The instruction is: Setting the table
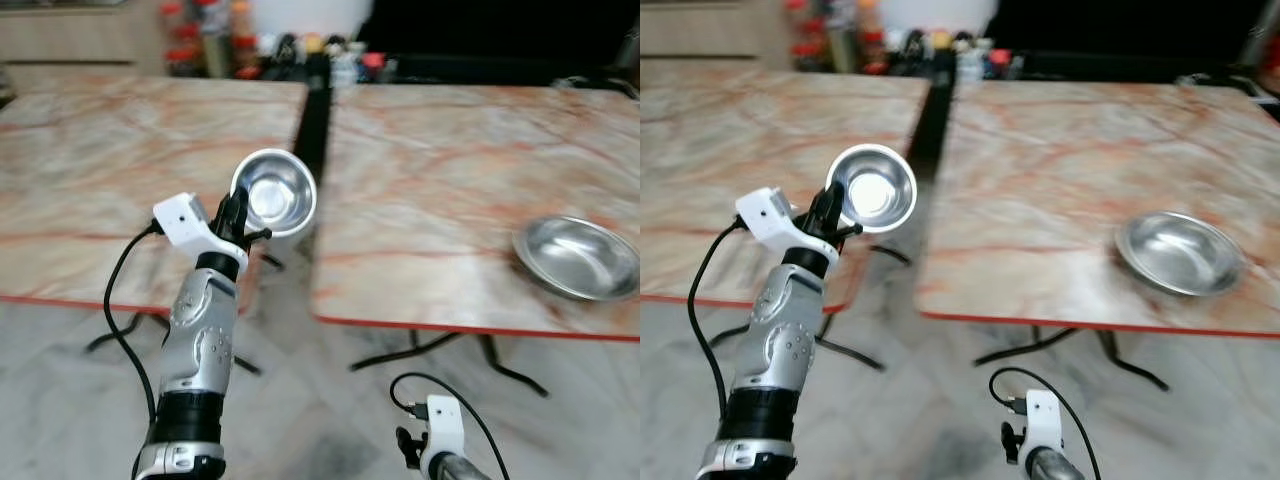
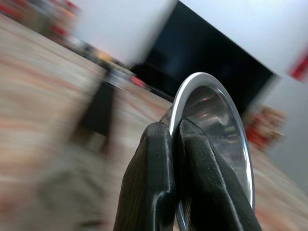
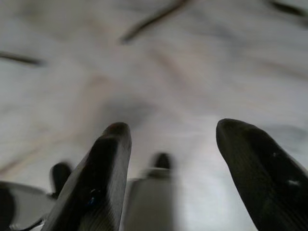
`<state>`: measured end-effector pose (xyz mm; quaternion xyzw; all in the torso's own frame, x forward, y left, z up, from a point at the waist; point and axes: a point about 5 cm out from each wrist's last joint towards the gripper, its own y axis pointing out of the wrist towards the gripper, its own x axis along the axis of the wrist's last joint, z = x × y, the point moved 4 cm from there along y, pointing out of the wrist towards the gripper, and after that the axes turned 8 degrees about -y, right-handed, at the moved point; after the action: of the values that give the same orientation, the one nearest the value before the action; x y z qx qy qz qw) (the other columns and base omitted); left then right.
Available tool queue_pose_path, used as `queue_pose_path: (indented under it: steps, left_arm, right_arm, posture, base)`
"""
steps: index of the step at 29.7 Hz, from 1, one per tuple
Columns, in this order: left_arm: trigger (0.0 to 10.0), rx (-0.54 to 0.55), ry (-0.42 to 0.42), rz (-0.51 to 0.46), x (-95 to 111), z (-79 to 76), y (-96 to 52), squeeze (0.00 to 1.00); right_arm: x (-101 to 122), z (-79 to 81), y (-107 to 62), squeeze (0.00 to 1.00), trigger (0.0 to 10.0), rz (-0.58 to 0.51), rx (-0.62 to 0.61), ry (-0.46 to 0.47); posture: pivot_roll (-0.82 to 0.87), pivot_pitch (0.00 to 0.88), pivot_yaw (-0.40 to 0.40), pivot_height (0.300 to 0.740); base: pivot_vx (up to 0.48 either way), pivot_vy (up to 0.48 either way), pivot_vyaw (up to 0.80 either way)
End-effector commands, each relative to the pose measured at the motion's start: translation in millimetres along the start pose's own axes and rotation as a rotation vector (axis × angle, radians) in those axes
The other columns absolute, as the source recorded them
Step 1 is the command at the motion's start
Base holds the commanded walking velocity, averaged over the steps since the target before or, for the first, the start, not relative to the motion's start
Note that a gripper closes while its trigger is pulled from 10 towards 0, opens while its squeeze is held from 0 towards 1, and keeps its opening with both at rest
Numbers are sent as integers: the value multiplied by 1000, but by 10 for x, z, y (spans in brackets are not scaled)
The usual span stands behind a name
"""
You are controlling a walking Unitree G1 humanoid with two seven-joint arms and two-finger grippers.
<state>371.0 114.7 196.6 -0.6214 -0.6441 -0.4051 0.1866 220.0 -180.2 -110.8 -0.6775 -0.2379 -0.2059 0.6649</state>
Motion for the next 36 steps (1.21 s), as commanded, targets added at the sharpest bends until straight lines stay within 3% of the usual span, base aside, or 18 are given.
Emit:
queue_pose_path:
  steps: [1, 32, 36]
  left_arm:
    - [10000, -1, 23, -26, 100, 20, 20, 0]
    - [10000, -5, 30, -32, 113, -13, 34, 0]
    - [10000, -3, 33, -40, 132, -24, 32, 0]
  right_arm:
    - [10, 50, 6, 0, 10000, -1, 9, 9]
    - [19, 54, 5, 0, 10000, -8, 17, 1]
    - [21, 58, 5, 0, 10000, -9, 23, -6]
  posture:
    - [107, 92, -33, 715]
    - [107, 96, -40, 715]
    - [110, 98, -43, 715]
  base:
    - [304, -368, -594]
    - [301, -368, -138]
    - [0, 0, 0]
